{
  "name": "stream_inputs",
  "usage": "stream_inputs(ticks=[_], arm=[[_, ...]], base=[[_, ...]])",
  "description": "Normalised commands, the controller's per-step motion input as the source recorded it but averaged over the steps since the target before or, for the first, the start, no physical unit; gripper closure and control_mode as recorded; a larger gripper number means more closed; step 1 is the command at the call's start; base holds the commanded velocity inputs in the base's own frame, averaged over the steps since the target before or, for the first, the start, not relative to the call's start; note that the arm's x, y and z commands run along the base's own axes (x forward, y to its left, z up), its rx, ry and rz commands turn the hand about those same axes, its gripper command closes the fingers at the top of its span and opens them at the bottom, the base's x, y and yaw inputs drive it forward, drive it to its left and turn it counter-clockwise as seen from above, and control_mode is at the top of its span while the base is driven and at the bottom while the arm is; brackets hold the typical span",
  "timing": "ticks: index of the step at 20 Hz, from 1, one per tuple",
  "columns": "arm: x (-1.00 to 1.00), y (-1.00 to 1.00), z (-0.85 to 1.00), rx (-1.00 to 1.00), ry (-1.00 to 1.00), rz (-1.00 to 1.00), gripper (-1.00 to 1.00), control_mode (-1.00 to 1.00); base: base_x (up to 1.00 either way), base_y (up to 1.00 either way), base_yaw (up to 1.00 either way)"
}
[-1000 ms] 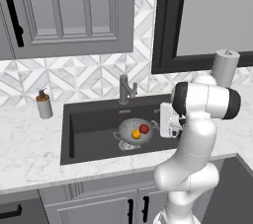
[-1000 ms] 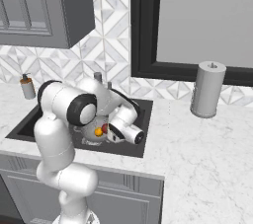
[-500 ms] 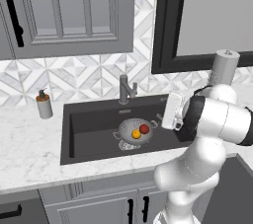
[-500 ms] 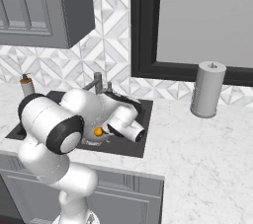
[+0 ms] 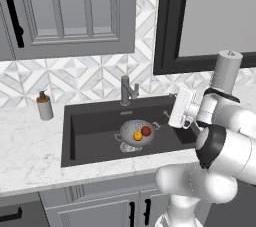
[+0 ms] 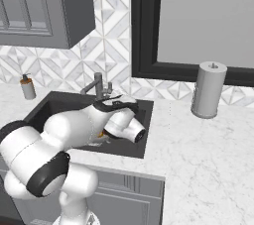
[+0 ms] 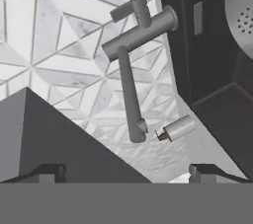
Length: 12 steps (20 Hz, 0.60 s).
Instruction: Put the colander in the sink, put the apple, tangerine in the colander, and turn on the sink faucet and pour water over the colander.
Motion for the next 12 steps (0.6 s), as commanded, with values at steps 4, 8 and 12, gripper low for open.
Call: stream_inputs(ticks=[4,8,12], arm=[[-0.24,0.0,0.38,0.06,0.18,-0.12,-1.0,-1.0],[-0.05,0.0,0.49,0.16,0.25,-0.14,-1.0,-1.0],[0.0,0.0,0.25,0.18,0.27,-0.09,-1.0,-1.0]], base=[[0.0,0.0,0.0],[0.0,0.0,0.0],[0.0,0.0,0.0]])
